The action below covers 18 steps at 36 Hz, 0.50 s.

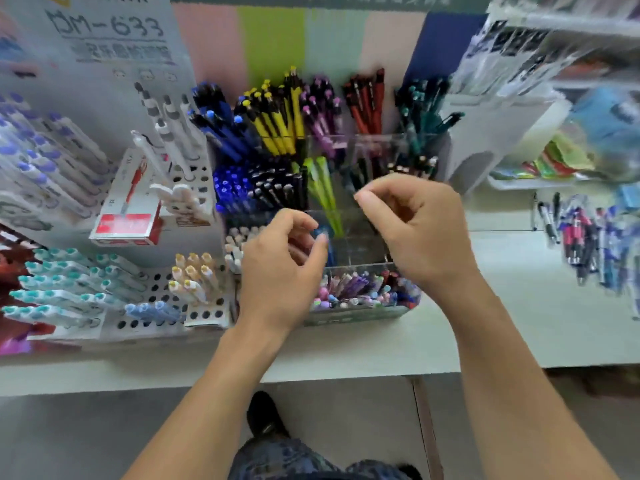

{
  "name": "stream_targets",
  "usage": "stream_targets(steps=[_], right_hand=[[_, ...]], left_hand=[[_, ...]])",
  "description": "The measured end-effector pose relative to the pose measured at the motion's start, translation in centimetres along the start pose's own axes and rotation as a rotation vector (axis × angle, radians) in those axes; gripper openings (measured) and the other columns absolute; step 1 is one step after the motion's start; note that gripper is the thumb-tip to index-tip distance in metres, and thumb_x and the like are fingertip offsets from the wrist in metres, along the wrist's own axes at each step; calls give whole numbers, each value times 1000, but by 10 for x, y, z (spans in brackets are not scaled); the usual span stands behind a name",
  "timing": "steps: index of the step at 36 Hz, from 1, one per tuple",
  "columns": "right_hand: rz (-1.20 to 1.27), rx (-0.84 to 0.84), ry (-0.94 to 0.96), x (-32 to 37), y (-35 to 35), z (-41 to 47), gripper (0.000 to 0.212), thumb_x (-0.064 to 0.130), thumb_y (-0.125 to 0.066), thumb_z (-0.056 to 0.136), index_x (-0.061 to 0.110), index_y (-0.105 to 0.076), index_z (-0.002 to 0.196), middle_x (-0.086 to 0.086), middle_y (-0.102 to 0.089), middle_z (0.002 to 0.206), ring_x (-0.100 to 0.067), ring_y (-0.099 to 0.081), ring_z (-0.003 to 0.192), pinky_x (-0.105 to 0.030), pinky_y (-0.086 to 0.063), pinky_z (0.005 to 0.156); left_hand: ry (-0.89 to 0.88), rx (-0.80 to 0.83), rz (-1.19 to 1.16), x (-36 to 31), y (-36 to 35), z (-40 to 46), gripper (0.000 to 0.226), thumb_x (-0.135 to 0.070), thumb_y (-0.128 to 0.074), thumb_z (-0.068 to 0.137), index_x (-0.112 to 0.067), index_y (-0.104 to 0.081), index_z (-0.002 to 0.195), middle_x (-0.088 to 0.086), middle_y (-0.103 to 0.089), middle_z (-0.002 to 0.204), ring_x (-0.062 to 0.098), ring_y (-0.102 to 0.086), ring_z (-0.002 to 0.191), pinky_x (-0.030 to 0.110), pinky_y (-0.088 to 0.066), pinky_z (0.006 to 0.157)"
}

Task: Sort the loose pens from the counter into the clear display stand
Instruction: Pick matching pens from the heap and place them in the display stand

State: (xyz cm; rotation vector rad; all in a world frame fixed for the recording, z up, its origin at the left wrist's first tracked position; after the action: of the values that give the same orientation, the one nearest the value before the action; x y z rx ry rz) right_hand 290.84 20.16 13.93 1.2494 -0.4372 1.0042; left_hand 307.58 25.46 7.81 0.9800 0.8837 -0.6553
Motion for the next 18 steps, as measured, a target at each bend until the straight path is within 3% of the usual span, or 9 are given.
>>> stream_targets(steps=[2,4,6,10,13,18], right_hand=[[-18,-51,-188,-67,35,-29,11,22,-70,93,24,-73,82,11,-62,58,-6,-53,55,-24,-43,59],[-77,-46,-387,-138,74,-61,7,28,-71,92,25,-74,98,8,-62,59,-7,-59,60,-26,-45,66],[-115,-80,-539,-200,125,-97,22,33,-70,93,23,-72,112,0,-67,68,-15,-66,69,-32,-52,75],[-135,-182,-738,-288,226,-167,31,39,-66,94,21,-67,119,-3,-71,90,-23,-69,86,-40,-56,85],[-148,-157,-846,-333,277,-207,35,38,-65,96,18,-64,123,-4,-68,104,-23,-66,98,-33,-50,87],[-135,-104,-930,-389,330,-231,37,37,-65,96,14,-63,125,-4,-65,113,-23,-61,109,-34,-49,94]], left_hand=[[7,121,13,-13,-51,-13,13,-17,-73,89,-24,-62,88,-10,-62,70,8,-61,58,23,-51,56],[45,279,36,-25,-112,-29,12,-21,-74,88,-25,-63,87,-11,-65,71,9,-61,60,20,-49,58],[99,446,51,-40,-180,-52,11,-26,-75,88,-25,-64,90,-12,-67,76,6,-61,63,18,-47,61],[152,671,42,-73,-303,-106,18,-38,-73,89,-27,-64,101,-13,-68,90,1,-64,71,16,-46,60],[158,763,56,-95,-379,-142,24,-40,-73,89,-27,-63,107,-11,-67,96,4,-64,80,20,-46,67],[205,786,88,-117,-454,-165,31,-43,-72,90,-27,-61,114,-9,-65,102,8,-62,85,26,-47,69]])
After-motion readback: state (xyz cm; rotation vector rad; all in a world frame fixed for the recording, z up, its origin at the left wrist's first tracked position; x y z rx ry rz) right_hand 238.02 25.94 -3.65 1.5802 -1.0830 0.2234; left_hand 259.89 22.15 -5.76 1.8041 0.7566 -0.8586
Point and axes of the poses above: each hand's wrist, its own z-axis towards the middle knuckle, its own y-axis out of the back of the hand, x = y × z, the point moved 10 cm from there along z, towards the middle knuckle
